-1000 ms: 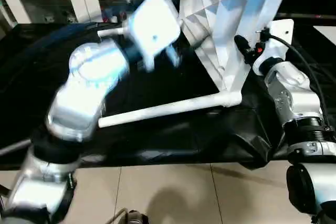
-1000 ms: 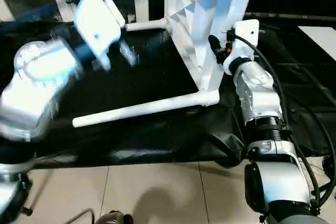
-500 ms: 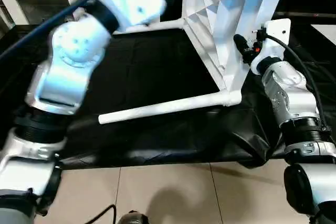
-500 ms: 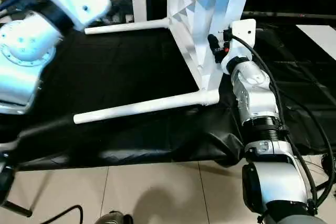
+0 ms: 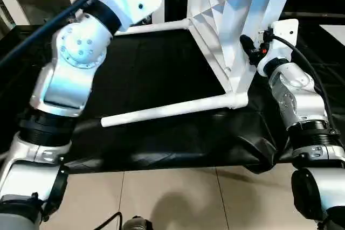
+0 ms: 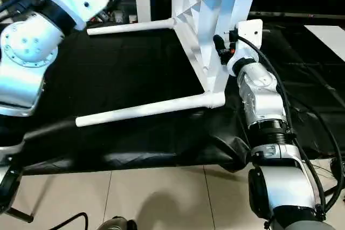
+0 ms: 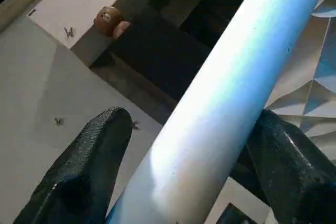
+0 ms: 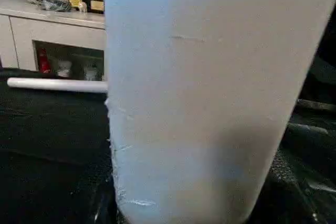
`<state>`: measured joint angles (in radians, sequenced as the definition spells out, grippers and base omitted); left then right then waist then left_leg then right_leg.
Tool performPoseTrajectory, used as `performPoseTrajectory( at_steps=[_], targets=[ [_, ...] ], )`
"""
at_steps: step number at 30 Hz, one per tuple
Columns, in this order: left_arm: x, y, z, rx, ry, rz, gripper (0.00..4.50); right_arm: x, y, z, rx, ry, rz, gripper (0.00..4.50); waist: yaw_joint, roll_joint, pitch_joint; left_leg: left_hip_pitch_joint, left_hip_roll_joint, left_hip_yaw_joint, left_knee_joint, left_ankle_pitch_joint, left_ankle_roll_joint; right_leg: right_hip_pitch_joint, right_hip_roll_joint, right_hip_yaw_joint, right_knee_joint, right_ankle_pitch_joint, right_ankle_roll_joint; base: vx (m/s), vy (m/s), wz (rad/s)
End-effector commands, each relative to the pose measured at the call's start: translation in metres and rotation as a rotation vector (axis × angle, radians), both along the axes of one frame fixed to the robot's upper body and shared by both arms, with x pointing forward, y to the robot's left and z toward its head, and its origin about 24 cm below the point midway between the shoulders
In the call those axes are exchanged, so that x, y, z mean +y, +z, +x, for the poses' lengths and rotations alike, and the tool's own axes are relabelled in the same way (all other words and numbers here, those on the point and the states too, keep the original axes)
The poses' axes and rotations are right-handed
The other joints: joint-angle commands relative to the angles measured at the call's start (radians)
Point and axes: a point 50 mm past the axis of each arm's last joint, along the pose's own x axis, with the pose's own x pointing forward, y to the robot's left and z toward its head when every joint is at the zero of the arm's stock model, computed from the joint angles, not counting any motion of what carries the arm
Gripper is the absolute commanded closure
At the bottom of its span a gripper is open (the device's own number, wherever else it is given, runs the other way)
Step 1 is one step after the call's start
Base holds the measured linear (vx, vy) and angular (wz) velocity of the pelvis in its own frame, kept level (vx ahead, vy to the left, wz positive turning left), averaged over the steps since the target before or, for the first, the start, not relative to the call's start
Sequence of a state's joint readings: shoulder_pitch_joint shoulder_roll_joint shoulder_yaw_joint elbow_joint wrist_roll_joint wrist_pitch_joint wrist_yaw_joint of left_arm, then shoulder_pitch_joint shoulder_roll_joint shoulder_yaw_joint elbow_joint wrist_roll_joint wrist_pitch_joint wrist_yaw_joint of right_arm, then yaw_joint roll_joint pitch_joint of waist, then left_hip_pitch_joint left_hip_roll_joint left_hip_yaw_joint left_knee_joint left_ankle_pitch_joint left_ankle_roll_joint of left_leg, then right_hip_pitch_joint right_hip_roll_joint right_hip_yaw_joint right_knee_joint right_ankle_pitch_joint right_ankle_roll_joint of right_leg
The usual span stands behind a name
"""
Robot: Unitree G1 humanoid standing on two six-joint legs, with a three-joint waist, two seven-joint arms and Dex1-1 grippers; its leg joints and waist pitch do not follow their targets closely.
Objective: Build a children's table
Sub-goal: Flip table
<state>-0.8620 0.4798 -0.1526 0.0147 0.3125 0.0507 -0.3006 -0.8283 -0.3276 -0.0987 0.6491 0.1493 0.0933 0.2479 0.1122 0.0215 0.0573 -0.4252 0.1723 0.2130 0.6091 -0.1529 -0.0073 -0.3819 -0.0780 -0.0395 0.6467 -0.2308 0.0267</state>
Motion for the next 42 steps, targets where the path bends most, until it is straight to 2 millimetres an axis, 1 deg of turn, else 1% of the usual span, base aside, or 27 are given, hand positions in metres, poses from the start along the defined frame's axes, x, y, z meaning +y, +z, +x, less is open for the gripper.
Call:
performPoseTrajectory(
  at_steps=[1, 5, 8, 9, 10, 11, 12, 13, 14, 16, 18, 19, 21, 22, 24, 25, 26, 27, 28, 29, 31, 32, 34, 36, 38, 40, 42],
  targets=[
    [-0.004, 0.001, -0.004, 0.002, -0.036, -0.054, 0.96, 0.001, 0.014, 0.002, -0.051, 0.007, -0.097, 2.82, -0.005, 0.001, -0.078, 0.05, 0.056, -0.038, -0.068, -0.228, -0.065, 0.018, -0.064, 0.034, -0.071, -0.027, -0.222, 0.0, 0.0, 0.0],
    [0.008, -0.004, 0.002, 0.063, -0.007, -0.198, 1.08, -0.001, 0.03, 0.006, -0.091, 0.005, -0.152, 2.82, -0.006, -0.007, -0.077, 0.046, 0.054, -0.034, -0.064, -0.199, -0.044, 0.021, -0.066, 0.034, -0.072, -0.045, -0.236, 0.0, 0.0, 0.0],
    [0.016, -0.005, 0.005, 0.086, 0.014, -0.292, 1.19, -0.003, 0.042, 0.009, -0.12, -0.005, -0.191, 2.82, -0.004, -0.011, -0.078, 0.042, 0.052, -0.031, -0.058, -0.16, -0.006, 0.022, -0.069, 0.035, -0.074, -0.051, -0.24, 0.0, 0.0, 0.0],
    [0.024, -0.004, 0.006, 0.091, 0.039, -0.349, 1.19, -0.003, 0.057, 0.01, -0.162, 0.002, -0.223, 2.82, -0.001, -0.012, -0.081, 0.038, 0.05, -0.029, -0.052, -0.122, 0.022, 0.024, -0.07, 0.035, -0.071, -0.039, -0.242, 0.0, 0.0, 0.0],
    [0.024, -0.004, 0.006, 0.091, 0.039, -0.349, 1.19, -0.003, 0.057, 0.01, -0.162, 0.002, -0.223, 2.82, 0.0, -0.01, -0.082, 0.037, 0.05, -0.03, -0.051, -0.106, 0.031, 0.025, -0.068, 0.034, -0.068, -0.028, -0.243, 0.0, 0.0, 0.0],
    [0.03, -0.004, 0.008, 0.091, 0.056, -0.383, 1.21, -0.002, 0.074, 0.011, -0.215, 0.014, -0.252, 2.82, 0.001, -0.009, -0.085, 0.034, 0.049, -0.028, -0.047, -0.076, 0.05, 0.023, -0.064, 0.033, -0.063, 0.007, -0.246, 0.0, 0.0, 0.0],
    [0.03, -0.004, 0.008, 0.091, 0.057, -0.385, 1.21, -0.002, 0.074, 0.011, -0.217, 0.015, -0.253, 2.82, 0.0, -0.008, -0.087, 0.031, 0.047, -0.028, -0.044, -0.059, 0.06, 0.023, -0.063, 0.032, -0.059, 0.027, -0.248, 0.0, 0.0, 0.0],
    [0.036, -0.003, 0.009, 0.098, 0.073, -0.455, 1.21, 0.0, 0.091, 0.012, -0.264, 0.031, -0.291, 2.82, 0.003, -0.009, -0.091, 0.03, 0.048, -0.026, -0.039, -0.031, 0.083, 0.02, -0.06, 0.031, -0.054, 0.074, -0.249, 0.0, 0.0, 0.0],
    [0.044, -0.001, 0.011, 0.101, 0.088, -0.541, 1.21, 0.003, 0.11, 0.012, -0.319, 0.051, -0.33, 2.82, 0.002, -0.008, -0.092, 0.026, 0.044, -0.025, -0.036, -0.024, 0.094, 0.019, -0.057, 0.028, -0.051, 0.087, -0.265, 0.0, 0.0, 0.0],
    [0.046, 0.0, 0.011, 0.102, 0.094, -0.575, 1.22, 0.003, 0.117, 0.012, -0.336, 0.054, -0.336, 2.82, 0.005, -0.006, -0.088, 0.027, 0.046, -0.024, -0.035, -0.055, 0.105, 0.013, -0.056, 0.029, -0.054, 0.067, -0.263, 0.0, 0.0, 0.0],
    [0.056, 0.002, 0.013, 0.096, 0.108, -0.698, 1.23, 0.005, 0.138, 0.011, -0.389, 0.056, -0.367, 2.82, 0.006, -0.004, -0.085, 0.031, 0.049, -0.024, -0.036, -0.096, 0.096, 0.008, -0.056, 0.028, -0.06, 0.013, -0.263, 0.0, 0.0, 0.0],
    [0.062, 0.001, 0.014, 0.097, 0.118, -0.773, 1.23, 0.005, 0.151, 0.01, -0.422, 0.053, -0.392, 2.82, 0.006, -0.008, -0.082, 0.031, 0.049, -0.023, -0.037, -0.114, 0.091, 0.007, -0.056, 0.029, -0.063, -0.015, -0.256, 0.0, 0.0, 0.0],
    [0.073, -0.004, 0.016, 0.113, 0.138, -0.921, 1.24, 0.007, 0.178, 0.006, -0.489, 0.048, -0.445, 2.82, 0.007, -0.004, -0.082, 0.035, 0.051, -0.025, -0.037, -0.135, 0.076, 0.002, -0.054, 0.028, -0.064, -0.042, -0.255, 0.0, 0.0, 0.0],
    [0.076, -0.008, 0.017, 0.129, 0.144, -0.96, 1.25, 0.007, 0.186, 0.004, -0.506, 0.05, -0.461, 2.82, 0.002, -0.01, -0.081, 0.032, 0.052, -0.026, -0.037, -0.145, 0.071, 0.002, -0.055, 0.027, -0.06, -0.046, -0.257, 0.0, 0.0, 0.0],
    [0.083, -0.022, 0.018, 0.167, 0.168, -1.071, 1.26, 0.01, 0.205, 0.0, -0.554, 0.054, -0.513, 2.82, 0.003, -0.01, -0.079, 0.031, 0.054, -0.026, -0.037, -0.158, 0.069, -0.001, -0.055, 0.027, -0.062, -0.048, -0.25, 0.0, 0.0, 0.0],
    [0.085, -0.026, 0.018, 0.178, 0.176, -1.107, 1.26, 0.01, 0.21, -0.002, -0.568, 0.056, -0.528, 2.82, 0.0, -0.009, -0.075, 0.026, 0.053, -0.029, -0.041, -0.17, 0.065, 0.001, -0.057, 0.025, -0.063, -0.065, -0.243, 0.0, 0.0, 0.0],
    [0.088, -0.034, 0.018, 0.2, 0.193, -1.149, 1.26, 0.012, 0.218, -0.004, -0.587, 0.06, -0.551, 2.82, 0.0, -0.006, -0.075, 0.029, 0.056, -0.029, -0.042, -0.19, 0.057, -0.003, -0.057, 0.026, -0.065, -0.078, -0.236, 0.0, 0.0, 0.0],
    [0.09, -0.041, 0.018, 0.218, 0.21, -1.189, 1.26, 0.013, 0.225, -0.006, -0.604, 0.066, -0.576, 2.82, -0.009, -0.007, -0.075, 0.029, 0.057, -0.033, -0.046, -0.212, 0.038, -0.002, -0.056, 0.026, -0.063, -0.075, -0.233, 0.0, 0.0, 0.0],
    [0.09, -0.043, 0.018, 0.223, 0.214, -1.197, 1.28, 0.014, 0.227, -0.006, -0.607, 0.068, -0.582, 2.82, -0.015, -0.011, -0.074, 0.032, 0.06, -0.035, -0.05, -0.234, 0.022, -0.002, -0.055, 0.025, -0.063, -0.065, -0.229, 0.0, 0.0, 0.0],
    [0.092, -0.058, 0.018, 0.267, 0.248, -1.248, 1.31, 0.019, 0.237, -0.009, -0.63, 0.093, -0.631, 2.82, -0.021, -0.017, -0.072, 0.032, 0.06, -0.035, -0.051, -0.255, 0.017, -0.001, -0.054, 0.024, -0.065, -0.06, -0.228, 0.0, 0.0, 0.0],
    [0.092, -0.071, 0.017, 0.296, 0.28, -1.27, 1.32, 0.025, 0.242, -0.011, -0.633, 0.133, -0.675, 2.82, -0.02, -0.02, -0.068, 0.034, 0.059, -0.032, -0.051, -0.283, 0.021, -0.006, -0.057, 0.028, -0.07, -0.074, -0.225, 0.0, 0.0, 0.0],
    [0.092, -0.08, 0.017, 0.313, 0.296, -1.265, 1.32, 0.03, 0.244, -0.011, -0.635, 0.156, -0.715, 2.29, -0.022, -0.02, -0.068, 0.031, 0.06, -0.033, -0.051, -0.289, 0.021, -0.004, -0.06, 0.028, -0.069, -0.08, -0.225, 0.0, 0.0, 0.0],
    [0.091, -0.085, 0.016, 0.32, 0.3, -1.248, 1.35, 0.034, 0.246, -0.012, -0.638, 0.172, -0.746, 2.16, -0.025, -0.022, -0.067, 0.034, 0.061, -0.034, -0.052, -0.3, 0.017, -0.007, -0.059, 0.03, -0.071, -0.097, -0.214, 0.0, 0.0, 0.0],
    [0.09, -0.086, 0.016, 0.322, 0.3, -1.229, 1.44, 0.037, 0.249, -0.013, -0.646, 0.182, -0.761, 1.82, -0.024, -0.023, -0.067, 0.037, 0.063, -0.034, -0.055, -0.318, 0.004, -0.01, -0.057, 0.029, -0.072, -0.1, -0.205, 0.0, 0.0, 0.0],
    [0.09, -0.087, 0.015, 0.318, 0.306, -1.193, 1.5, 0.042, 0.253, -0.015, -0.665, 0.204, -0.769, 1.72, -0.025, -0.023, -0.065, 0.04, 0.063, -0.035, -0.057, -0.343, -0.011, -0.013, -0.057, 0.03, -0.072, -0.104, -0.202, 0.0, 0.0, 0.0],
    [0.09, -0.087, 0.015, 0.315, 0.309, -1.171, 1.53, 0.045, 0.256, -0.017, -0.684, 0.223, -0.773, 1.59, -0.03, -0.031, -0.065, 0.038, 0.064, -0.036, -0.06, -0.353, -0.025, -0.012, -0.055, 0.029, -0.069, -0.085, -0.197, 0.0, 0.0, 0.0],
    [0.091, -0.087, 0.014, 0.307, 0.314, -1.141, 1.59, 0.051, 0.256, -0.018, -0.705, 0.26, -0.78, 1.46, -0.031, -0.03, -0.064, 0.036, 0.064, -0.037, -0.06, -0.355, -0.031, -0.011, -0.058, 0.029, -0.067, -0.077, -0.195, 0.0, 0.0, 0.0]
  ],
)
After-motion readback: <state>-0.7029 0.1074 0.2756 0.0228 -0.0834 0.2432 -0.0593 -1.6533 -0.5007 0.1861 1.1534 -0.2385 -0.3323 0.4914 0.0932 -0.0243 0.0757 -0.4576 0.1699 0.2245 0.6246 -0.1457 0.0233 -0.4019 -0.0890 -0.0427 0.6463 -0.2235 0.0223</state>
